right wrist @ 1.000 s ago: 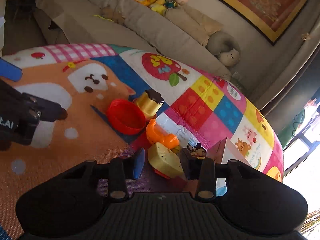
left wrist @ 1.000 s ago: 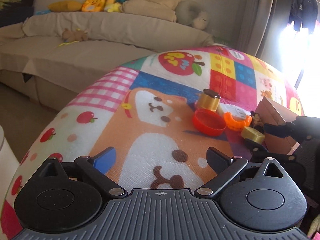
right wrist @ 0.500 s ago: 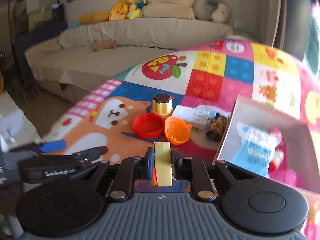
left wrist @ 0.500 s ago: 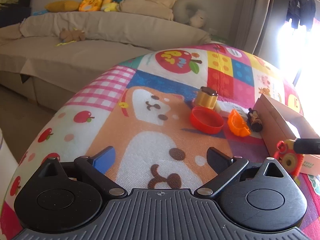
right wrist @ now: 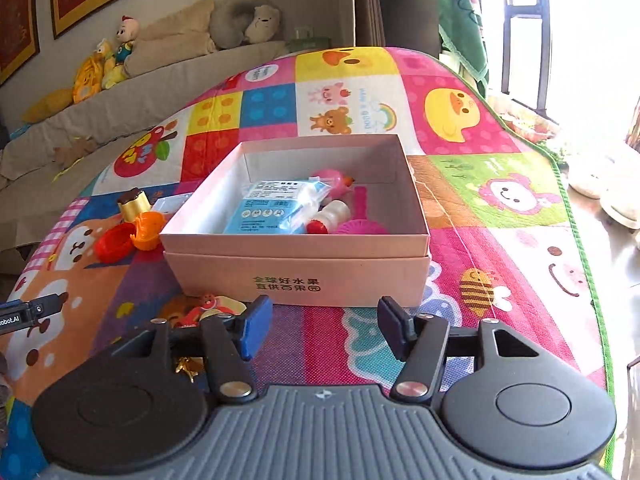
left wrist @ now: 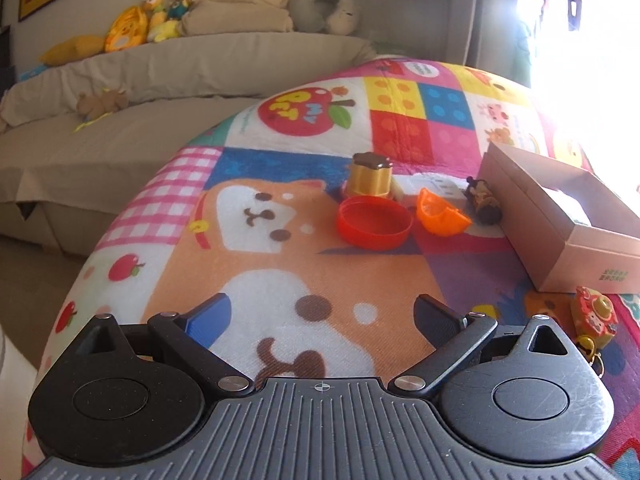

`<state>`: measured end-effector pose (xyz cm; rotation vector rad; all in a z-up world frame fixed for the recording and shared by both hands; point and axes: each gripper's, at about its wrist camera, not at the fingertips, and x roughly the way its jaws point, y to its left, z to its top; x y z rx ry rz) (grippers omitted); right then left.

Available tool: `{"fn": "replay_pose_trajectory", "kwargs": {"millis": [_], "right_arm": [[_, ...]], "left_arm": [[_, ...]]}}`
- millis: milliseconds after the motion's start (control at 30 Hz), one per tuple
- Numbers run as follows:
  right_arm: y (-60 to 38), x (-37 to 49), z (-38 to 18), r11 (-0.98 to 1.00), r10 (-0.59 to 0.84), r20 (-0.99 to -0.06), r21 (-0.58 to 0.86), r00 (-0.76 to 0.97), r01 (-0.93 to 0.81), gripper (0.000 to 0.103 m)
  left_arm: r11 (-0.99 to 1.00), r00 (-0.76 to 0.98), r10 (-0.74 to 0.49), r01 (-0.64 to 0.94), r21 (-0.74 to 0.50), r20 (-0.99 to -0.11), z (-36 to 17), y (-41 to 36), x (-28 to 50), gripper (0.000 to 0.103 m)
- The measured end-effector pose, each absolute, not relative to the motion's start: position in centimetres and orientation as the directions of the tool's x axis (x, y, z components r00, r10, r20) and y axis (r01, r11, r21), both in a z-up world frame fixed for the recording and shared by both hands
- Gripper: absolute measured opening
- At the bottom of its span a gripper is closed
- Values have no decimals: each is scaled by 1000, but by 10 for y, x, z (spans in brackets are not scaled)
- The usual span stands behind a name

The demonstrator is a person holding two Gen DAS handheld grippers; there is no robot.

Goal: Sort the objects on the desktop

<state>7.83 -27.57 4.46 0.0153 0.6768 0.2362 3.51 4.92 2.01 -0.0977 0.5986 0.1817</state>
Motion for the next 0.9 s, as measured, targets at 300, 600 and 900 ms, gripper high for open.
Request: {"fn": "replay_pose_trajectory", "kwargs": {"millis": [300,600,900], "right_arm": [[-266,61,17,972,220,-604,68,766,-225,90],[-279,71,12,966,257,-624,172,738,-192,103],[-276,74,10,965,262,-641,172,722,-197,103]], "left_arm": [[994,794,113,-96,60,-597,21,32,127,101],[989,763,147,-125,80,-630,8,19,153,69],[1000,757,0,-7,-7,-654,16,6,78,70]]}}
